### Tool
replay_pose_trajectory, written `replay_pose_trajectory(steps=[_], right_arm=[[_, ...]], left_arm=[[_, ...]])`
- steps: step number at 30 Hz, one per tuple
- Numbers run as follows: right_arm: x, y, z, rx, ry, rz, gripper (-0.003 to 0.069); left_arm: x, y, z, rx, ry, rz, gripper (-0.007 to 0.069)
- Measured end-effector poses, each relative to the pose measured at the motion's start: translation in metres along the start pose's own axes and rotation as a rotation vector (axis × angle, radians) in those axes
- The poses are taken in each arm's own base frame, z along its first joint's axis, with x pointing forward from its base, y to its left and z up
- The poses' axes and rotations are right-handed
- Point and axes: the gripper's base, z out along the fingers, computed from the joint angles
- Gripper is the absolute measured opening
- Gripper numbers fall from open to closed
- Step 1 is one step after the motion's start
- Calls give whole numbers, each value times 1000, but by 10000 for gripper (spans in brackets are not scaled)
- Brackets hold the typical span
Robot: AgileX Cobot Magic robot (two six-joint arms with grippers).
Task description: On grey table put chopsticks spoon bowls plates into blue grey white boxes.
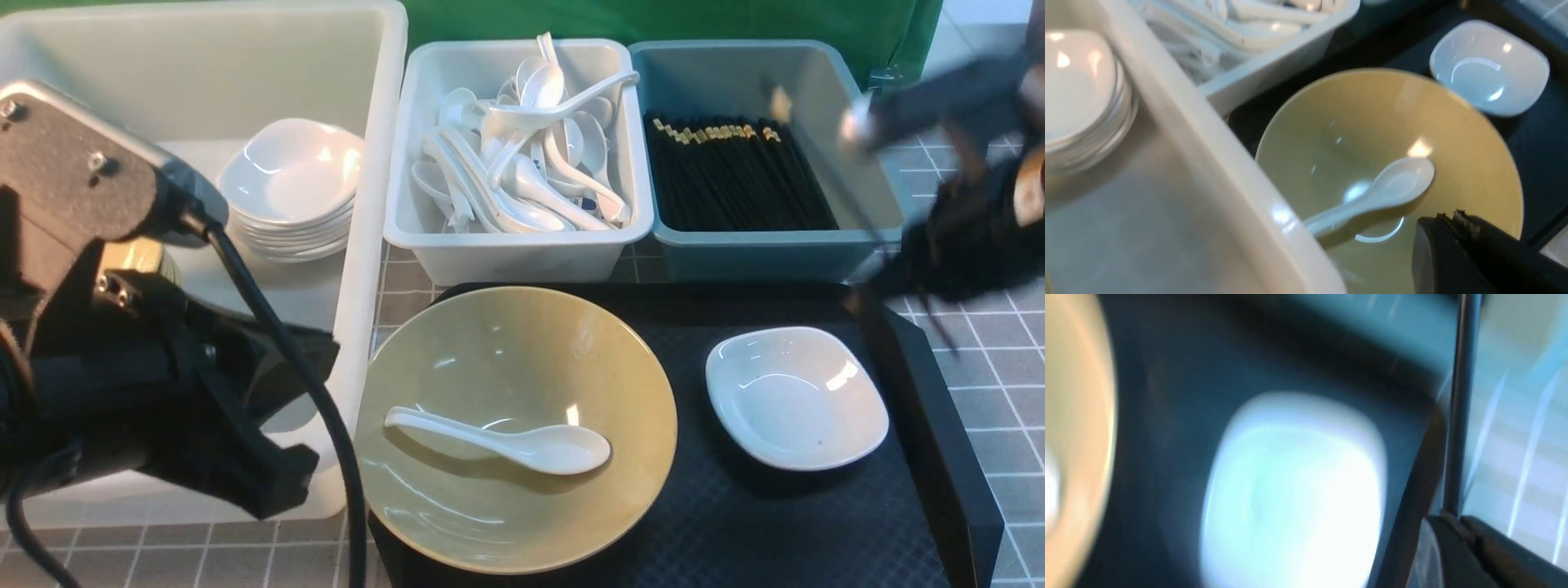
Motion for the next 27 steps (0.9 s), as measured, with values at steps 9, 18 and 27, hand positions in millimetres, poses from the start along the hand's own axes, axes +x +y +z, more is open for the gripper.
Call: replay_pose_trajectory(steps=[9, 18, 27], right_arm=[[-100, -27, 76, 19, -176, 140, 46], [-134, -23, 196, 33, -26, 213, 83], [-129, -19, 188, -15, 215, 91, 349]], left_arm=[[-13, -3, 6, 23, -118, -15, -15], [-51, -6, 47, -3, -86, 27, -15], [-142, 1, 24, -128, -118, 157, -15]])
